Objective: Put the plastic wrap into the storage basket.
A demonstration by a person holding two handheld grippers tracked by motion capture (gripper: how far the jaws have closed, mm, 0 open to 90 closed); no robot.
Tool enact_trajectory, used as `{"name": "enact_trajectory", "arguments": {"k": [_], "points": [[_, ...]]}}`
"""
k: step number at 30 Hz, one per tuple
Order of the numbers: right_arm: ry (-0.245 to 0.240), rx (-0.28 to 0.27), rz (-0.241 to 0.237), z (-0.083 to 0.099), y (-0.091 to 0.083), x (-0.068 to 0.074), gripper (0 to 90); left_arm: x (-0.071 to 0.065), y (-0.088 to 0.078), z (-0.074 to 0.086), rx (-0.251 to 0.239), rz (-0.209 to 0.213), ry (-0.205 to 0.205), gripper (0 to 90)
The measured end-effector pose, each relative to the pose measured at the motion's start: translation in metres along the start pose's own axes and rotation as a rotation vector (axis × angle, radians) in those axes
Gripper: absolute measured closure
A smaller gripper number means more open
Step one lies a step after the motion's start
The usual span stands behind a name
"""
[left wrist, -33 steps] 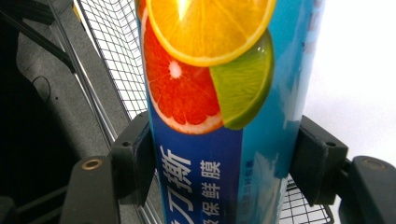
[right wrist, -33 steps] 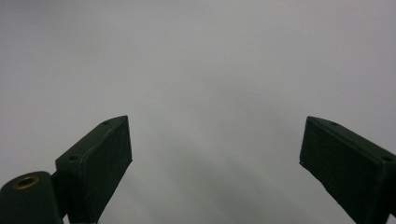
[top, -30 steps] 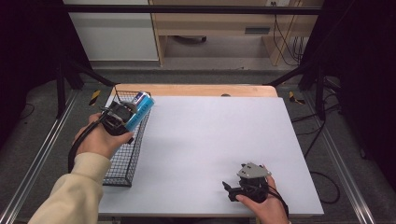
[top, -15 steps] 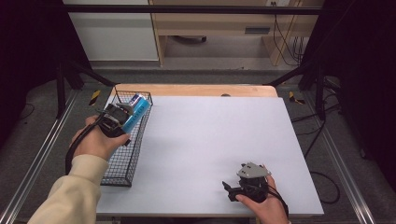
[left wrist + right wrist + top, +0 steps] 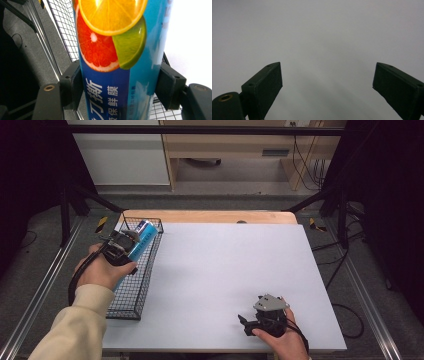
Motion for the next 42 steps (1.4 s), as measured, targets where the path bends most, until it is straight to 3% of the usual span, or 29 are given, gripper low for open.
{"name": "enact_trajectory", "arguments": {"k": [4, 19, 42], "points": [[-0.001, 0.008, -0.003, 0.001, 0.0, 0.0, 9.3, 0.001, 0.007, -0.001, 0.006, 0.006, 0.008, 32.0], [-0.003, 0.017, -0.005, 0.001, 0.002, 0.001, 9.3, 0.005, 0.03, 0.002, 0.015, 0.014, -0.037, 32.1], [-0.005, 0.016, -0.011, 0.001, 0.002, 0.002, 9.3, 0.003, 0.046, 0.002, 0.036, -0.005, -0.054, 32.0]]}}
Point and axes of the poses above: each handheld gripper's, and its own axes: y roughly forward along the jaws, z roughly out of its underside, x roughly to its left, the point moved 1 cm from there along y, roughly forward along the jaws, and after that the axes turned 5 degrees about -z, right-handed, at the moved point
